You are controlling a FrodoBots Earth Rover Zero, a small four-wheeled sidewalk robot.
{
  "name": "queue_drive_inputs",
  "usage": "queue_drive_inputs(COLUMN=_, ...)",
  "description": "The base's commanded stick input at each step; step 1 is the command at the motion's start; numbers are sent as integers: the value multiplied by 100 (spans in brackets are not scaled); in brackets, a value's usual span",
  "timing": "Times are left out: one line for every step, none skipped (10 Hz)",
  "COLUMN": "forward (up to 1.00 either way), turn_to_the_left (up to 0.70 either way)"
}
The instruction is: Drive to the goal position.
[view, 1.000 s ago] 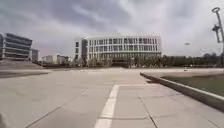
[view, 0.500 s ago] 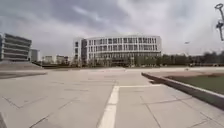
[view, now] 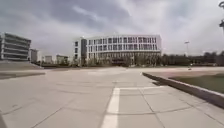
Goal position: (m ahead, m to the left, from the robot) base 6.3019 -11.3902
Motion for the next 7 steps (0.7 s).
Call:
queue_drive_inputs(forward=70, turn_to_the_left=0)
queue_drive_inputs(forward=70, turn_to_the_left=0)
queue_drive_inputs(forward=70, turn_to_the_left=0)
queue_drive_inputs(forward=70, turn_to_the_left=0)
queue_drive_inputs(forward=70, turn_to_the_left=0)
queue_drive_inputs(forward=70, turn_to_the_left=0)
queue_drive_inputs(forward=70, turn_to_the_left=0)
